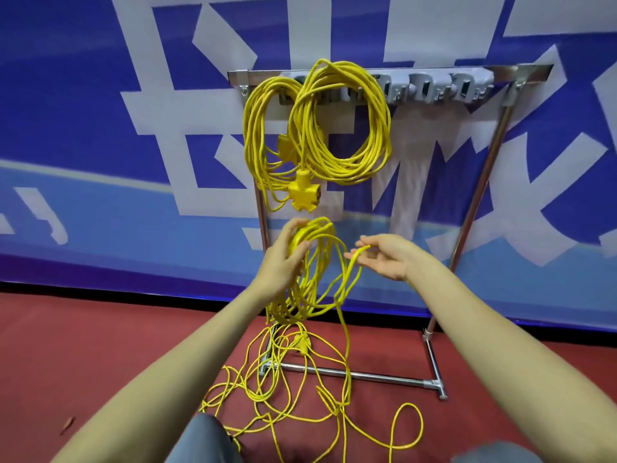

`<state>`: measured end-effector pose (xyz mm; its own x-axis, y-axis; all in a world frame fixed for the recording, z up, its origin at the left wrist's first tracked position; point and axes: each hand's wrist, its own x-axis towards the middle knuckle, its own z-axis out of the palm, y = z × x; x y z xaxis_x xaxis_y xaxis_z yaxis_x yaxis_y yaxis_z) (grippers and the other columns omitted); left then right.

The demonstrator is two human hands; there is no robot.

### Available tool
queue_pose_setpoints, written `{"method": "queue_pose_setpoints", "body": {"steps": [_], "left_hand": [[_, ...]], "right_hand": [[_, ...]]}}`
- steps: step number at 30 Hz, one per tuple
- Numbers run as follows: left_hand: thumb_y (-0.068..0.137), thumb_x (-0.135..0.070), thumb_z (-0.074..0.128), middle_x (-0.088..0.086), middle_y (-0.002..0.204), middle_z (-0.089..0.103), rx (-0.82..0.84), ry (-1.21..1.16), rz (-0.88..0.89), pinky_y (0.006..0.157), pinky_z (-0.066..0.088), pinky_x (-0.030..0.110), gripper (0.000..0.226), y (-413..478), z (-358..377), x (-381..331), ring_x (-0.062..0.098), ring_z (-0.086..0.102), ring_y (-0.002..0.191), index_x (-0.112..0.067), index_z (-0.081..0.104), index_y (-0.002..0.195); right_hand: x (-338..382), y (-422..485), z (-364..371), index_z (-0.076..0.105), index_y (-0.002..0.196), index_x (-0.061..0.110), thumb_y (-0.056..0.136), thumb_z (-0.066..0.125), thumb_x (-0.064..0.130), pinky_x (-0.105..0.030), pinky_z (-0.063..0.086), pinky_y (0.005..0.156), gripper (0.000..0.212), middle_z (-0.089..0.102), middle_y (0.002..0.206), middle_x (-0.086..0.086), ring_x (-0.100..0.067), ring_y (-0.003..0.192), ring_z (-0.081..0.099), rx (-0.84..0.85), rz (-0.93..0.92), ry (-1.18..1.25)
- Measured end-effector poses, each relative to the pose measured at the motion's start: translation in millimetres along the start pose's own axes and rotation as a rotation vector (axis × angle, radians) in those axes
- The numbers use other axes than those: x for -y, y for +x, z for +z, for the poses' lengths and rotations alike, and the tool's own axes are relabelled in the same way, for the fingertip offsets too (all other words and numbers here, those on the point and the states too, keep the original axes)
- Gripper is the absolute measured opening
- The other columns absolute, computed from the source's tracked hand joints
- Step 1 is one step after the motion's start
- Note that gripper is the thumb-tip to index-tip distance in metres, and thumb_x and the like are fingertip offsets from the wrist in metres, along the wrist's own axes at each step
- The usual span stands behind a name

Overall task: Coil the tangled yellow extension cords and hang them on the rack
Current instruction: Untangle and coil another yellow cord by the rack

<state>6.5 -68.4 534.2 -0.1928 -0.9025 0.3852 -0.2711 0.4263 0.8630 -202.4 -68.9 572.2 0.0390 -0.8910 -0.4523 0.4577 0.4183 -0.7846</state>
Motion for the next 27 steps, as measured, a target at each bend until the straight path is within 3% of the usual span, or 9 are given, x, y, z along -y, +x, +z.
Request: {"method": "queue_pose_setpoints", "body": {"steps": [2, 4, 7, 12, 14, 16, 19, 24, 27], "left_hand": [[0.097, -0.024, 0.054, -0.009, 0.092, 0.06, 0.035, 0.076, 0.013, 0.062, 0.05, 0.036, 0.031, -6, 13, 7, 0.012, 0.053, 0.061, -0.033, 0.046, 0.126], [0.096, -0.027, 0.054, -0.014, 0.102, 0.061, 0.067, 0.036, 0.003, 0.073, 0.049, 0.03, 0.033, -9, 23, 9, 0.005, 0.056, 0.073, -0.03, 0.047, 0.127], [0.101, -0.021, 0.05, -0.005, 0.081, 0.054, 0.043, -0.243, -0.122, 0.057, 0.044, 0.02, 0.019, -11, 30, 3, 0.003, 0.048, 0.057, -0.028, 0.049, 0.119], [0.095, -0.047, 0.05, 0.004, 0.07, 0.049, 0.083, -0.57, -0.27, 0.045, 0.043, 0.023, 0.038, -16, 31, -2, 0.011, 0.044, 0.049, -0.021, 0.051, 0.123], [0.087, -0.034, 0.066, -0.001, 0.07, 0.051, 0.128, -0.565, -0.259, 0.047, 0.044, 0.025, 0.04, -17, 32, -3, 0.011, 0.045, 0.051, -0.024, 0.051, 0.122], [0.089, -0.014, 0.068, -0.002, 0.07, 0.051, 0.124, -0.534, -0.25, 0.049, 0.046, 0.026, 0.041, -18, 31, -3, 0.011, 0.046, 0.051, -0.025, 0.048, 0.124], [0.092, -0.002, 0.06, -0.004, 0.065, 0.053, 0.11, -0.551, -0.264, 0.051, 0.046, 0.027, 0.044, -17, 27, 2, 0.012, 0.046, 0.05, -0.025, 0.047, 0.126], [0.092, 0.0, 0.057, -0.002, 0.063, 0.053, -0.005, -0.587, -0.339, 0.051, 0.046, 0.025, 0.046, -8, 19, 2, 0.01, 0.048, 0.049, -0.021, 0.044, 0.131], [0.094, -0.001, 0.056, 0.0, 0.071, 0.052, -0.084, -0.569, -0.29, 0.051, 0.044, 0.022, 0.041, -5, 18, -4, 0.007, 0.047, 0.05, -0.022, 0.043, 0.127]], "right_hand": [[-1, -9, 17, 0.048, 0.083, -0.003, 0.1, 0.038, 0.001, -0.037, 0.057, 0.061, 0.019, 0.053, 0.085, -0.022, -0.038, 0.074, 0.068, 0.031, 0.014, 0.038], [-7, -12, 30, 0.049, 0.081, -0.002, 0.101, 0.034, 0.002, -0.036, 0.052, 0.08, 0.025, 0.052, 0.081, -0.019, -0.033, 0.102, 0.065, 0.049, 0.033, 0.045], [-11, -9, 44, 0.047, 0.082, -0.003, 0.101, 0.032, 0.001, -0.042, 0.04, 0.099, 0.024, 0.046, 0.08, -0.016, -0.025, 0.127, 0.047, 0.024, 0.037, 0.139], [-6, 4, 54, 0.044, 0.09, -0.004, 0.102, 0.03, 0.003, -0.046, 0.041, 0.096, 0.019, 0.036, 0.077, -0.012, -0.018, 0.082, 0.052, -0.068, 0.009, 0.267], [-5, 6, 51, 0.045, 0.099, -0.006, 0.102, 0.031, 0.004, -0.046, 0.043, 0.094, 0.017, 0.037, 0.085, -0.014, -0.017, 0.086, 0.053, -0.076, 0.014, 0.282], [-1, 2, 44, 0.044, 0.107, -0.005, 0.102, 0.032, 0.003, -0.045, 0.039, 0.101, 0.016, 0.043, 0.102, -0.021, -0.029, 0.117, 0.052, -0.052, 0.04, 0.243], [-2, -6, 32, 0.048, 0.092, -0.008, 0.1, 0.035, 0.001, -0.045, 0.038, 0.105, 0.017, 0.054, 0.1, -0.023, -0.034, 0.123, 0.048, 0.012, 0.12, 0.079], [-27, -8, 14, 0.056, 0.084, 0.003, 0.096, 0.05, 0.01, -0.031, 0.058, 0.06, 0.016, 0.054, 0.078, -0.01, -0.021, 0.072, 0.059, 0.041, 0.05, -0.392], [-57, -14, 6, 0.056, 0.081, 0.01, 0.094, 0.054, 0.014, -0.023, 0.056, 0.054, 0.014, 0.056, 0.073, -0.005, -0.014, 0.061, 0.055, 0.127, 0.004, -0.76]]}}
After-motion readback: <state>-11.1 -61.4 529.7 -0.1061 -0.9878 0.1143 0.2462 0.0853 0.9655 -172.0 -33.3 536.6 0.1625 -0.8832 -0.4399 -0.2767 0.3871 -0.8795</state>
